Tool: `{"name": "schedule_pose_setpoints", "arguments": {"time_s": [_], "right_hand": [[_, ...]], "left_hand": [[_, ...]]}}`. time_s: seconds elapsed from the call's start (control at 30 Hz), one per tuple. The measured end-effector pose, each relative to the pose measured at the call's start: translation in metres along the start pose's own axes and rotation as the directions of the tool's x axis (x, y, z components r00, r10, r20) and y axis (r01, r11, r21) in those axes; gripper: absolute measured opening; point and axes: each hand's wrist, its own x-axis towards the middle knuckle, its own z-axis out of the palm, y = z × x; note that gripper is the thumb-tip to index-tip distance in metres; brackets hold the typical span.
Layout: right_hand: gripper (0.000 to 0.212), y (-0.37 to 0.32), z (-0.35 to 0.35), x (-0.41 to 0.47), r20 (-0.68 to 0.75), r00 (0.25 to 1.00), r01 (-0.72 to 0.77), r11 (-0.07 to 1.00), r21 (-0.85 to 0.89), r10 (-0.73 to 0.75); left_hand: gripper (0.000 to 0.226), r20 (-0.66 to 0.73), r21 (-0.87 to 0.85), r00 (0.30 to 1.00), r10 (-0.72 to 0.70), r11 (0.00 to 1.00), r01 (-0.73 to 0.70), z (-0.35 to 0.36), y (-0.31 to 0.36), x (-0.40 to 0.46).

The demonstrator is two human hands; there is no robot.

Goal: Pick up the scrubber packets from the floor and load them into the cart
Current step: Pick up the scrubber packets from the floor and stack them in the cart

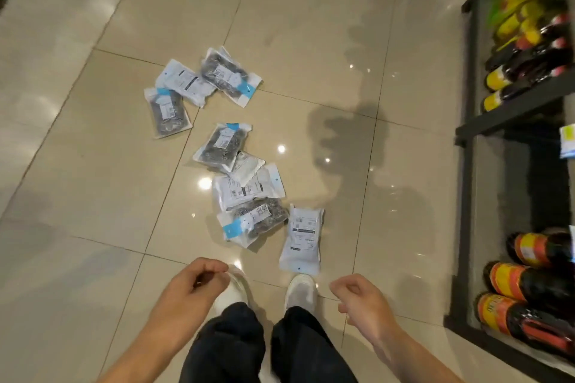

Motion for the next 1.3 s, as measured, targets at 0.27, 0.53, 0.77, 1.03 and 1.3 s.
{"name": "schedule_pose_setpoints", "arguments": {"time_s": [0.27,0.53,0.77,1.03,1.3], "right_hand": [[0.04,0.031,0.087,0.219,0.012,0.996,-0.09,0.996,-0.011,0.09],[0.064,0.061,0.131,0.37,-0.116,0.989,-0.082,0.995,0.057,0.088],[0.077,0.094,0.164,0.442,-0.203,0.964,-0.176,0.984,-0.013,0.17],[0.045,0.088,0.158,0.416,-0.199,0.97,-0.13,0.989,0.064,0.141],[0.048,0.029,0.11,0.241,-0.088,0.995,-0.032,0.973,0.227,0.053]], "left_hand": [[0.031,0.117,0.413,0.986,0.118,0.897,-0.157,0.076,-0.059,0.263],[0.084,0.176,0.772,0.968,0.178,0.586,-0.248,0.126,-0.122,0.423],[0.101,0.023,0.862,0.983,0.182,0.495,-0.112,0.156,-0.143,0.453],[0.083,-0.08,0.799,0.994,-0.081,0.591,0.113,0.159,-0.145,0.419],[0.049,0.042,0.283,0.971,-0.237,0.934,0.216,0.098,-0.087,0.264]]}}
